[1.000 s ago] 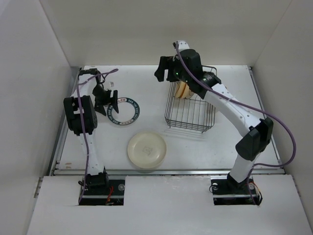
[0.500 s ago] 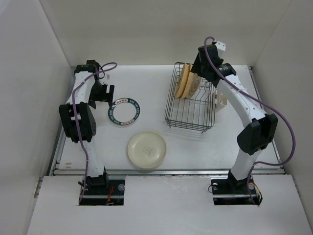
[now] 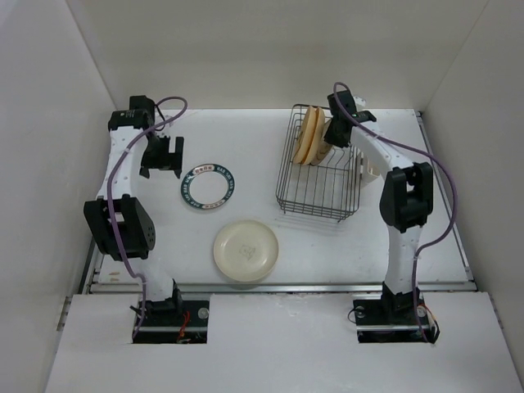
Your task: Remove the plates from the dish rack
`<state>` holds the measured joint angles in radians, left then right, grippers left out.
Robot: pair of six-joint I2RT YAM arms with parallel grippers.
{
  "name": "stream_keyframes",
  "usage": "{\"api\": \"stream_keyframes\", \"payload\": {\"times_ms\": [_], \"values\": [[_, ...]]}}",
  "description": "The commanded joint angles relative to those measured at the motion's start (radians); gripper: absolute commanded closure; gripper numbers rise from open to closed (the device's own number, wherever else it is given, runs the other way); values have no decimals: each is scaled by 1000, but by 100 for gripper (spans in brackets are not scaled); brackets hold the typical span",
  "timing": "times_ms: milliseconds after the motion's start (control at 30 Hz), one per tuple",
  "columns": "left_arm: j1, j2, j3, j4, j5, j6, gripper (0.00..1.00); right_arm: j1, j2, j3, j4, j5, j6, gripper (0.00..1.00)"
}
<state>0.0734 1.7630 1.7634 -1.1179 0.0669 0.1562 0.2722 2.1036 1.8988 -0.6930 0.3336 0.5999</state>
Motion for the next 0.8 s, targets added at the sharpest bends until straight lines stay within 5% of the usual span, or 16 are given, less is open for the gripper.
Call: {"api": "stream_keyframes", "payload": {"times_ms": [0,33,267,567,733,767], "values": [[28,-51,-22,-16,-1,0,9,5,-10,88,9,-31,-17,85],[28,-51,-33,-16,13,12,9,5,-10,88,9,-31,-17,100],[28,-82,-42,-25,140,49,0,51,-143,106,18,146,-136,100],[28,-102,-13,-54,286,114,0,140,-324,142,8,709,-213,100],[28,-134,-13,-54,465,177,0,171,-554,-150,396,227,-285,100],[28,-134,-13,-54,496,177,0,171,-554,-186,445,-17,-285,100]]}}
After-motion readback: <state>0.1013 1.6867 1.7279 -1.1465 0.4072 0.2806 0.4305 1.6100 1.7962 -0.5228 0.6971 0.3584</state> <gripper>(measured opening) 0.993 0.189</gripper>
